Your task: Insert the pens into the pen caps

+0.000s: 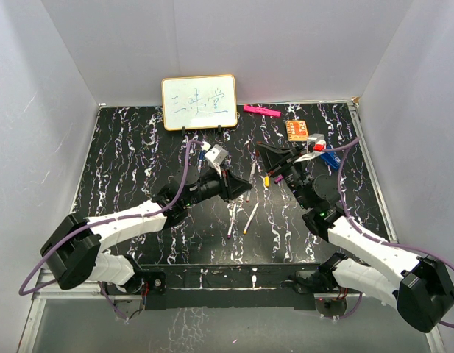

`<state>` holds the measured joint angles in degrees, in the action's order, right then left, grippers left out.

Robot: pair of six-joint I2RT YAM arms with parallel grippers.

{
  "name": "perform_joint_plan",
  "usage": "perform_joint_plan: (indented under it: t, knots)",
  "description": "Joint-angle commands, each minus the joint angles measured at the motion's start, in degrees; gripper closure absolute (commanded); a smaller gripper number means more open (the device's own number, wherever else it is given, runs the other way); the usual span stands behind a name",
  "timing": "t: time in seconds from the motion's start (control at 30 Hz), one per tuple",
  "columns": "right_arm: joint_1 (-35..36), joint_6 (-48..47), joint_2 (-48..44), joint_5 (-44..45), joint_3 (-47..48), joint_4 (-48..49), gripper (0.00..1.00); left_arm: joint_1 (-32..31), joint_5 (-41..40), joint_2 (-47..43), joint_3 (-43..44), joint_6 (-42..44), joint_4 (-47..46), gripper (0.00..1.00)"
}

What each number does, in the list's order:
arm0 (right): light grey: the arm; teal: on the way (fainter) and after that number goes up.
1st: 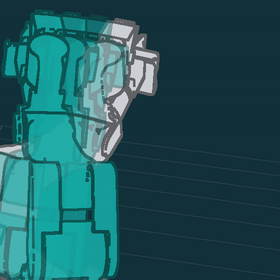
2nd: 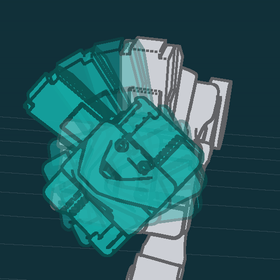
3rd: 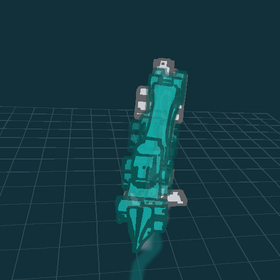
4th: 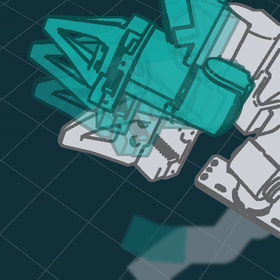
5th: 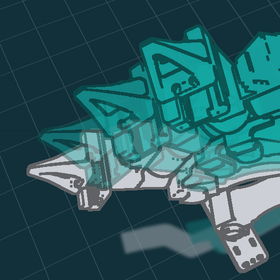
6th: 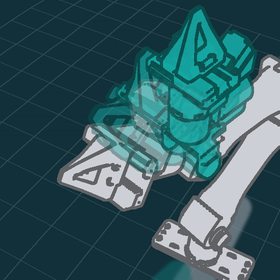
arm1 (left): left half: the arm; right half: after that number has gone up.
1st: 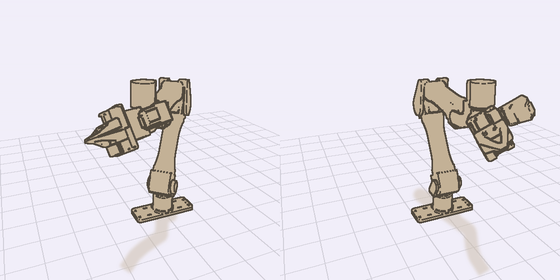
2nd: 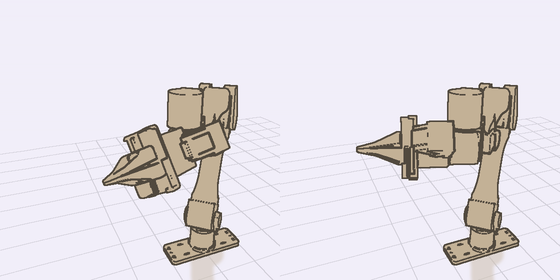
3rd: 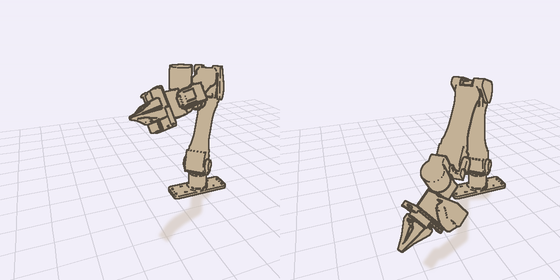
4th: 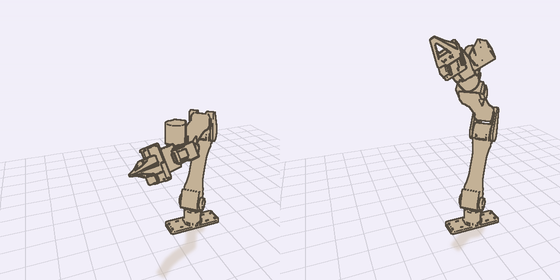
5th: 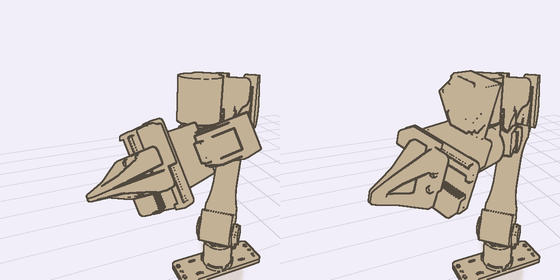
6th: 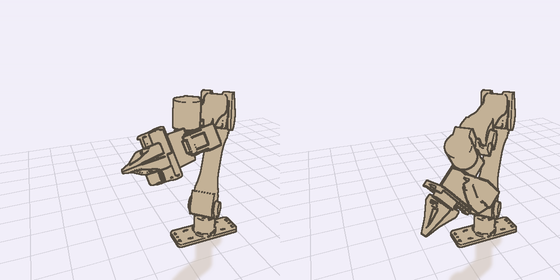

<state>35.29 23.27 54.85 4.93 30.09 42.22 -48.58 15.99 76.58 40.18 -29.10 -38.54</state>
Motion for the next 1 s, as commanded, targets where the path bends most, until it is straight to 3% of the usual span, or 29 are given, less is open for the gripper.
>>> perform_joint_plan:
  t: [0.0, 0.97]
  knots:
    - [0.1, 0.4, 0.1, -0.4, 0.3, 3.7, 1.0, 0.1, 1.4, -0.7, 2.2, -0.2, -2.8, 1.0]
    - [0.1, 0.4, -0.3, 0.0, -0.4, 3.4, 1.0, -0.1, 1.2, -0.7, 2.5, -0.3, -3.0, 1.0]
